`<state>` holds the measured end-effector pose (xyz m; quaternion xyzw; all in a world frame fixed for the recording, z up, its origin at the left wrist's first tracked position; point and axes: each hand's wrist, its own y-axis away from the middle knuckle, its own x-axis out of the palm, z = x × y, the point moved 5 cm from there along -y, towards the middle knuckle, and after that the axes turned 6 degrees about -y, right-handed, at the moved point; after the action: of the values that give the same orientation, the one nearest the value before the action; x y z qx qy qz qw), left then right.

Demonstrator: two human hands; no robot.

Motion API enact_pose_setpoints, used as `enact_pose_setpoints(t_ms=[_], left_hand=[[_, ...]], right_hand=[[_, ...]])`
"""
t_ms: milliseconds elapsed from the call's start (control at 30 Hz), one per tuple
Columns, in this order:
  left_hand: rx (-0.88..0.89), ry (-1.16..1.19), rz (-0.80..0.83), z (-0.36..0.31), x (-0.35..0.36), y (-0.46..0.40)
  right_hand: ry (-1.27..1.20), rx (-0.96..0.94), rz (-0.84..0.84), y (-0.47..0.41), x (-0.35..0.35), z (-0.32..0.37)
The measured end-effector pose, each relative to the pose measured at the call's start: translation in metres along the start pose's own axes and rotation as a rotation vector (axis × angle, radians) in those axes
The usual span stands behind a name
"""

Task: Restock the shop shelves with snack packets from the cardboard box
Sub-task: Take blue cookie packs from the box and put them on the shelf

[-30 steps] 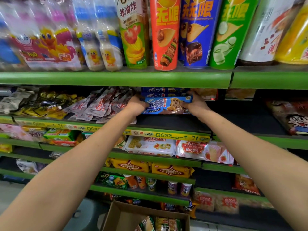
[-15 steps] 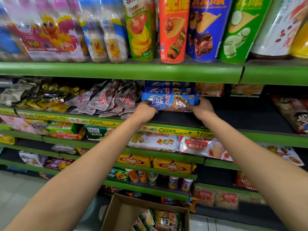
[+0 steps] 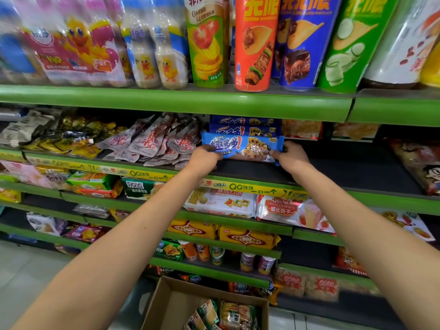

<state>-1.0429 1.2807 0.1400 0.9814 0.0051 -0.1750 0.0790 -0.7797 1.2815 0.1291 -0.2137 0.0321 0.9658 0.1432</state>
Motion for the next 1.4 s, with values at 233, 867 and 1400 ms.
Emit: enact_pose_setpoints(t_ms=[233,867,1400], left_hand=[[-0.029,0.029,-0.01,0.002,0.001,0.0],[0.088,0.027,0.019,0.0,-0.006,0.039],[-0.436,0.199,0.074,0.244,-0.031,0.172]], right_hand=[[0.006,-0.006,0.017,0.003,0.0,0.004],[-0.041,-0.085,-0.049,0.051,-0.014,0.023],[0.064,0.105,0.554,0.214,0.138,-0.105]])
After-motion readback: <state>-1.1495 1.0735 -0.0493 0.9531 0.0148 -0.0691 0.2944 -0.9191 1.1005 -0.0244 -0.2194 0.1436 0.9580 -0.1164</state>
